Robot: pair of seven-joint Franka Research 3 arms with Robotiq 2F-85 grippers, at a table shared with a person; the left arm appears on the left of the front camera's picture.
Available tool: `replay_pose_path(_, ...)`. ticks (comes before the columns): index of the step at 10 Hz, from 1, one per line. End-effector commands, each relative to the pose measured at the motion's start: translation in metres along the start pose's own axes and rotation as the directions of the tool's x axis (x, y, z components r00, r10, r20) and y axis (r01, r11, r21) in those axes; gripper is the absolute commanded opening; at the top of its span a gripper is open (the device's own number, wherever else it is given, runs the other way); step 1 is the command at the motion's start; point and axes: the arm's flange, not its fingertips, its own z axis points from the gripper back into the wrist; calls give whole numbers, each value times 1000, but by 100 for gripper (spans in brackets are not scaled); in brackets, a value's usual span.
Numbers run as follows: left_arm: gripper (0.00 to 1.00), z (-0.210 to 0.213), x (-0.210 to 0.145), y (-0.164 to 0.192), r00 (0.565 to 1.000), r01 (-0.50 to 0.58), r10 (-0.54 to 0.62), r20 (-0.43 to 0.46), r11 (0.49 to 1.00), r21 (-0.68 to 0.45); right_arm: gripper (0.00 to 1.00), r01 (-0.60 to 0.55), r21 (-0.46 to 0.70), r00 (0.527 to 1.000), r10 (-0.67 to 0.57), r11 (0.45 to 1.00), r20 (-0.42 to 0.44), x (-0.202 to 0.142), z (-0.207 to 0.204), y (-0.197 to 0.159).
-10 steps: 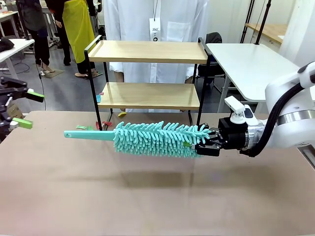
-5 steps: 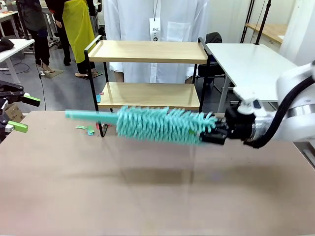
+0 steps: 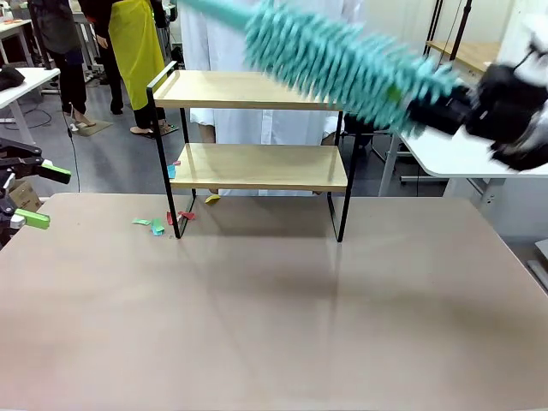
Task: Clean the shelf.
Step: Hand the Duster back to the human.
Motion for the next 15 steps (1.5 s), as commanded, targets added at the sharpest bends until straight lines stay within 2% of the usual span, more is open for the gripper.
replay_pose_path(1, 100, 0, -1, 1, 999, 20, -21, 28, 1000, 9, 16, -12, -249, 999, 20, 968, 32, 19, 50, 68)
replay_pose_path(2, 100, 0, -1, 1, 999, 20, -21, 28, 1000, 9, 16, -20, -364, 998, 43, 931, 55, 32, 69, 64)
replay_pose_path(4, 100, 0, -1, 1, 999, 20, -21, 28, 1000, 9, 16, -42, -596, 997, 69, 802, 22, 35, 109, 54)
replay_pose_path(6, 100, 0, -1, 1, 999, 20, -21, 28, 1000, 9, 16, -14, -712, 1000, 17, 702, -3, 21, 141, 40)
replay_pose_path(7, 100, 0, -1, 1, 999, 20, -21, 28, 1000, 9, 16, 21, -737, 1000, -30, 675, 1, 10, 154, 34)
replay_pose_path(10, 100, 0, -1, 1, 999, 20, -21, 28, 1000, 9, 16, 83, -810, 985, -173, 581, -24, -53, 184, 20)
replay_pose_path(12, 100, 0, -1, 1, 999, 20, -21, 28, 1000, 9, 16, 122, -823, 962, -271, 555, -39, -102, 195, 26)
replay_pose_path(15, 100, 0, -1, 1, 999, 20, -21, 28, 1000, 9, 16, 120, -840, 943, -325, 529, -70, -144, 201, 39)
